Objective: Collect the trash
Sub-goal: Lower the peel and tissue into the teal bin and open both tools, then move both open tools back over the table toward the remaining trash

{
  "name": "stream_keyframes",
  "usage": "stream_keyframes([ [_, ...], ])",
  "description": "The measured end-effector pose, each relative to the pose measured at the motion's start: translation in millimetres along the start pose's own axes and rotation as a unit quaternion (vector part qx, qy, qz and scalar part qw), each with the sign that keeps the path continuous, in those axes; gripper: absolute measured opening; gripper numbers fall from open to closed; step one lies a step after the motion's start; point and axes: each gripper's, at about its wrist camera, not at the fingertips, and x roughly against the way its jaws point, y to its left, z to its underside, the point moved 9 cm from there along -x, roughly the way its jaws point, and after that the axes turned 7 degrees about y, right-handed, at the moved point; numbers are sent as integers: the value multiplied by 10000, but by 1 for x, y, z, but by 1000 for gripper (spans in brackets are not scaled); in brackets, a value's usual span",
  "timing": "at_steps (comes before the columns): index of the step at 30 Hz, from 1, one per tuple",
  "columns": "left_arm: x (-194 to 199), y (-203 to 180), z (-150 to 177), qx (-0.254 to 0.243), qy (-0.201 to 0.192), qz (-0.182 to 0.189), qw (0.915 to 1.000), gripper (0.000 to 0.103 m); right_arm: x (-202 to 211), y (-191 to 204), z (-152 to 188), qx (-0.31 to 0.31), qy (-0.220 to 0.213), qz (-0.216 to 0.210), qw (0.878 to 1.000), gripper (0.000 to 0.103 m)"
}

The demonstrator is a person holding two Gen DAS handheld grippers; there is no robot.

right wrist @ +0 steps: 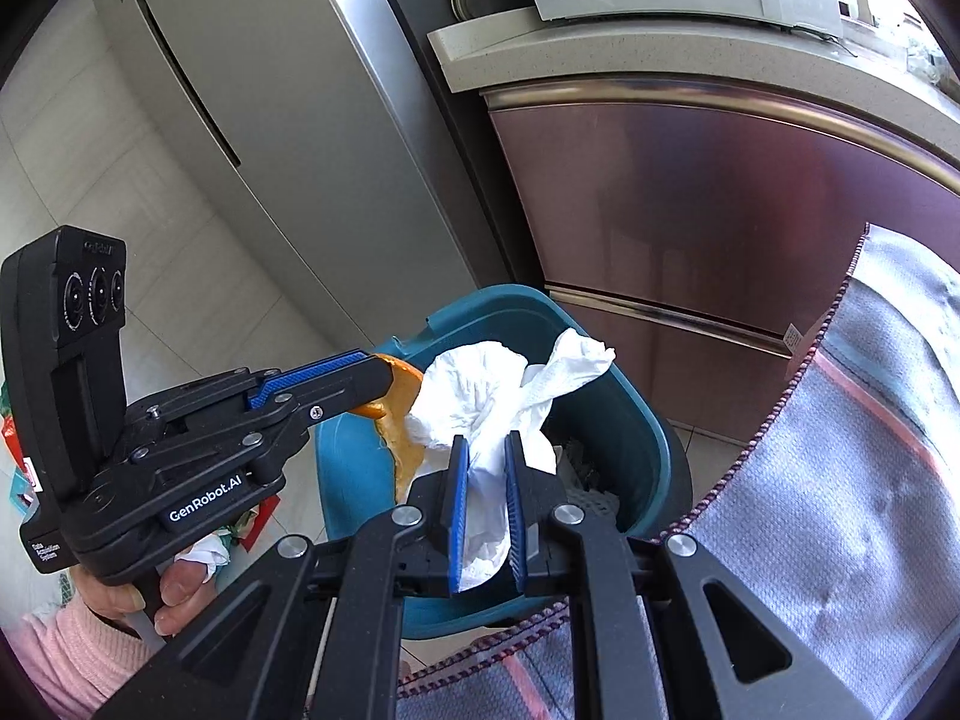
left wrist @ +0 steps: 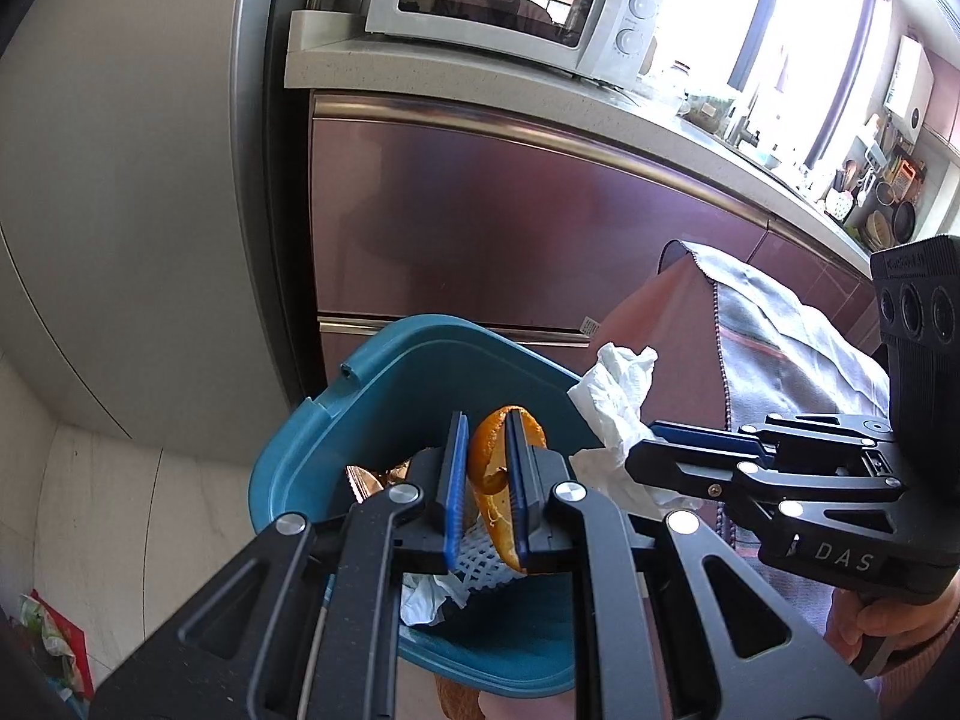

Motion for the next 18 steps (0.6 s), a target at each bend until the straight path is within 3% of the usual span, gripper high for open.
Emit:
stream_keyframes([
  [10,-29,-3,0,-38,141,-93,9998,13,-22,-8,-6,-181,237,64,9995,15],
  [13,-38,-5,0,3,194,-31,9998,24,-24,-11,-8,-239,230,81,9994,23],
  [18,-42,-7,3,60,227,57,9997,26,-22,-12,-4,-266,194,41,9994,26],
])
